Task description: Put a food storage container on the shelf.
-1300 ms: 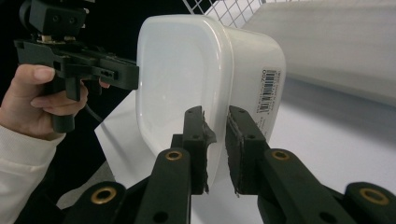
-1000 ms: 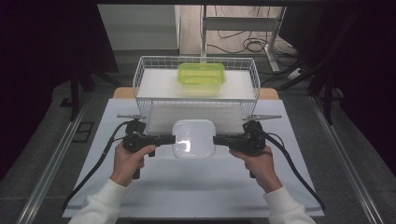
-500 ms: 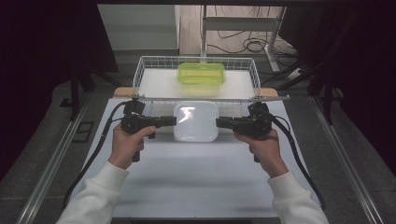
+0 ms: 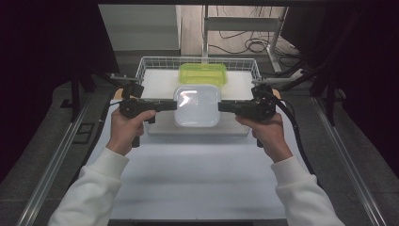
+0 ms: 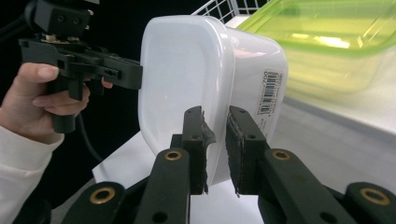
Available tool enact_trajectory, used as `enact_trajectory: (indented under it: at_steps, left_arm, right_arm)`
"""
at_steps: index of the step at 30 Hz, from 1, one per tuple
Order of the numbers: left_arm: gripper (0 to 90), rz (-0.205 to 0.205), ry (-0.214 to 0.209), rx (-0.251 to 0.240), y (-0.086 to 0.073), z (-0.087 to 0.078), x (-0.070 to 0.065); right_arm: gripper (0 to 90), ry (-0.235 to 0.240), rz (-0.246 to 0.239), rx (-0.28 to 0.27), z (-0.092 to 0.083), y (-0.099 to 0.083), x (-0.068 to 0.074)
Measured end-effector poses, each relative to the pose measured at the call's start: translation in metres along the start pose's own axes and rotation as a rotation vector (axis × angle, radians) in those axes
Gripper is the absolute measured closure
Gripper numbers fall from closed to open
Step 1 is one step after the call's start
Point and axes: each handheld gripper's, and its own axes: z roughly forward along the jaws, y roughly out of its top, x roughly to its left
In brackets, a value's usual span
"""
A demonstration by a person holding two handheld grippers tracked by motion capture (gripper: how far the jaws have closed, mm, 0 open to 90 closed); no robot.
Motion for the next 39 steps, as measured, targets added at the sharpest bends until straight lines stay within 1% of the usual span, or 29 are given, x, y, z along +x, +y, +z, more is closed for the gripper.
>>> enact_trajectory:
  at_steps: [1, 2, 3, 4, 5, 6, 9, 14, 16, 17, 20, 21, 22, 23, 24, 25, 26, 27, 28, 29, 30, 33, 37, 38, 39]
  left_arm:
    - [79.4, 0.002, -0.002, -0.005, 0.004, -0.001, 0.0]
    - [79.4, 0.004, -0.003, -0.006, 0.007, -0.001, 0.001]
    - [79.3, 0.007, -0.008, -0.007, 0.014, 0.0, 0.002]
    - [79.2, 0.007, -0.008, -0.007, 0.014, 0.0, 0.002]
    - [79.2, 0.006, -0.01, -0.008, 0.021, 0.0, 0.002]
    - [79.1, 0.006, -0.01, -0.008, 0.021, 0.0, 0.002]
    - [79.1, 0.018, -0.007, -0.014, 0.032, -0.001, 0.001]
    - [79.1, 0.034, -0.001, -0.019, 0.046, -0.002, 0.0]
    - [79.1, 0.038, 0.002, -0.018, 0.05, -0.001, 0.0]
    - [79.1, 0.039, 0.005, -0.016, 0.055, 0.0, 0.0]
    - [79.1, 0.039, 0.003, -0.015, 0.059, 0.002, 0.0]
    - [79.1, 0.032, -0.003, -0.017, 0.064, 0.003, 0.002]
    - [79.1, 0.032, -0.003, -0.017, 0.064, 0.003, 0.002]
    - [79.1, 0.021, -0.011, -0.016, 0.069, 0.006, 0.006]
    - [79.1, 0.021, -0.011, -0.016, 0.069, 0.006, 0.006]
    - [79.1, 0.016, -0.014, -0.013, 0.074, 0.008, 0.009]
    - [79.1, 0.016, -0.014, -0.013, 0.074, 0.008, 0.009]
    - [79.1, 0.015, -0.013, -0.011, 0.076, 0.009, 0.01]
    - [79.1, 0.013, -0.012, -0.01, 0.079, 0.01, 0.011]
    - [79.0, 0.011, -0.012, -0.008, 0.081, 0.011, 0.012]
    - [79.0, 0.007, -0.01, -0.009, 0.084, 0.013, 0.013]
    - [79.0, -0.011, -0.017, -0.005, 0.093, 0.017, 0.019]
    - [79.0, -0.01, -0.012, -0.003, 0.099, 0.019, 0.02]
    - [79.0, -0.004, -0.012, -0.002, 0.101, 0.019, 0.022]
    - [79.0, -0.017, -0.009, 0.002, 0.104, 0.021, 0.023]
  right_arm:
    - [77.3, -0.003, -0.005, -0.008, 0.0, 0.006, 0.0]
    - [77.3, -0.003, -0.005, -0.008, 0.0, 0.006, 0.0]
    - [77.2, -0.01, -0.01, -0.013, -0.001, 0.011, 0.001]
    - [77.2, -0.01, -0.01, -0.013, -0.001, 0.011, 0.001]
    - [77.2, -0.011, -0.013, -0.023, -0.002, 0.017, 0.001]
    - [77.2, -0.011, -0.013, -0.023, -0.002, 0.017, 0.001]
    - [77.2, -0.008, -0.016, -0.035, -0.004, 0.027, 0.0]
    - [77.3, -0.003, -0.023, -0.06, -0.005, 0.038, -0.004]
    - [77.3, -0.004, -0.021, -0.062, -0.004, 0.042, -0.005]
    - [77.3, -0.011, -0.022, -0.06, -0.005, 0.047, -0.007]
    - [77.3, -0.015, -0.024, -0.058, -0.005, 0.052, -0.008]
    - [77.3, -0.013, -0.023, -0.064, -0.005, 0.056, -0.011]
    - [77.3, -0.013, -0.023, -0.064, -0.005, 0.056, -0.011]
    - [77.3, -0.011, -0.016, -0.066, -0.005, 0.06, -0.014]
    - [77.3, -0.011, -0.016, -0.066, -0.005, 0.06, -0.014]
    - [77.3, -0.008, -0.007, -0.068, -0.004, 0.065, -0.017]
    - [77.3, -0.008, -0.007, -0.068, -0.004, 0.065, -0.017]
    - [77.4, -0.007, 0.0, -0.066, -0.002, 0.069, -0.022]
    - [77.4, -0.007, 0.0, -0.066, -0.002, 0.069, -0.022]
    - [77.4, -0.003, 0.015, -0.065, -0.001, 0.073, -0.027]
    - [77.4, -0.003, 0.015, -0.065, -0.001, 0.073, -0.027]
    - [77.4, 0.003, 0.037, -0.071, 0.002, 0.079, -0.035]
    - [77.4, 0.008, 0.047, -0.075, 0.003, 0.082, -0.039]
    - [77.4, 0.009, 0.049, -0.075, 0.004, 0.084, -0.041]
    - [77.4, 0.009, 0.055, -0.074, 0.005, 0.087, -0.044]
